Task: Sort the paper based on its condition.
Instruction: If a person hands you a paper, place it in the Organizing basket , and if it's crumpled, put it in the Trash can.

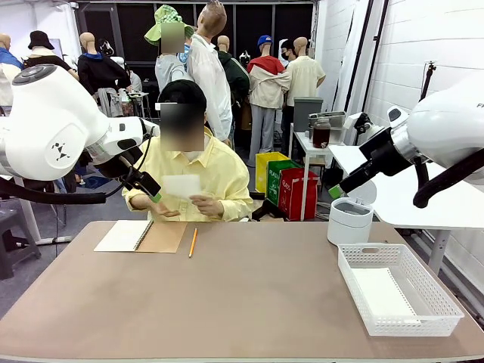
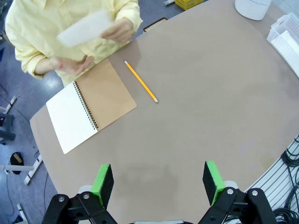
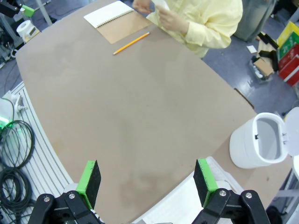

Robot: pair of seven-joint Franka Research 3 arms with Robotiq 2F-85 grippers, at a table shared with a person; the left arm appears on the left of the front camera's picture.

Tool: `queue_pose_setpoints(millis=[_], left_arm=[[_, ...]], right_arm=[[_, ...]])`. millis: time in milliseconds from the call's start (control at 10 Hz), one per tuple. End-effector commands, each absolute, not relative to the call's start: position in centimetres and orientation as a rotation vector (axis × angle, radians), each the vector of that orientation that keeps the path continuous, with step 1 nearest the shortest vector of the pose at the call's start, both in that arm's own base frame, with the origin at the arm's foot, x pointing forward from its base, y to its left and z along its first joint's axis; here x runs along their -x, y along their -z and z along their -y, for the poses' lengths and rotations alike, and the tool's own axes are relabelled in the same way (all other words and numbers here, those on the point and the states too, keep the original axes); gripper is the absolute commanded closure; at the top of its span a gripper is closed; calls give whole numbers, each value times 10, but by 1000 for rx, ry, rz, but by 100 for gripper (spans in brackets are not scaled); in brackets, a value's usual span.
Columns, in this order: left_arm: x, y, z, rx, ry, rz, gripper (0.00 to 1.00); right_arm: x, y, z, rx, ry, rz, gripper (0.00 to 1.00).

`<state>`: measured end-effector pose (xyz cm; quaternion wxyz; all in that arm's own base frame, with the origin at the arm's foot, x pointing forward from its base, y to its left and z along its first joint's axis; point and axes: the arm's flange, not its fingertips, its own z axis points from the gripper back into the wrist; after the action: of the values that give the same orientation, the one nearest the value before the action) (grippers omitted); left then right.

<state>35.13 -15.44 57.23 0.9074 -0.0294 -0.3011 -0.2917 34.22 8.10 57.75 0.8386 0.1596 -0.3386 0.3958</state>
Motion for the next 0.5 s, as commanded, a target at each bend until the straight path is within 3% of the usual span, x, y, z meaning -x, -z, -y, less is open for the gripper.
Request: queue_pose_setpoints(millis=[0, 400], left_arm=[[-351, -573, 154, 61, 602, 623, 0], [-351, -573, 154, 61, 602, 623, 0]], right_arm=[[-342, -577, -81, -342, -839, 717, 0], [-342, -577, -81, -342, -839, 717, 0]])
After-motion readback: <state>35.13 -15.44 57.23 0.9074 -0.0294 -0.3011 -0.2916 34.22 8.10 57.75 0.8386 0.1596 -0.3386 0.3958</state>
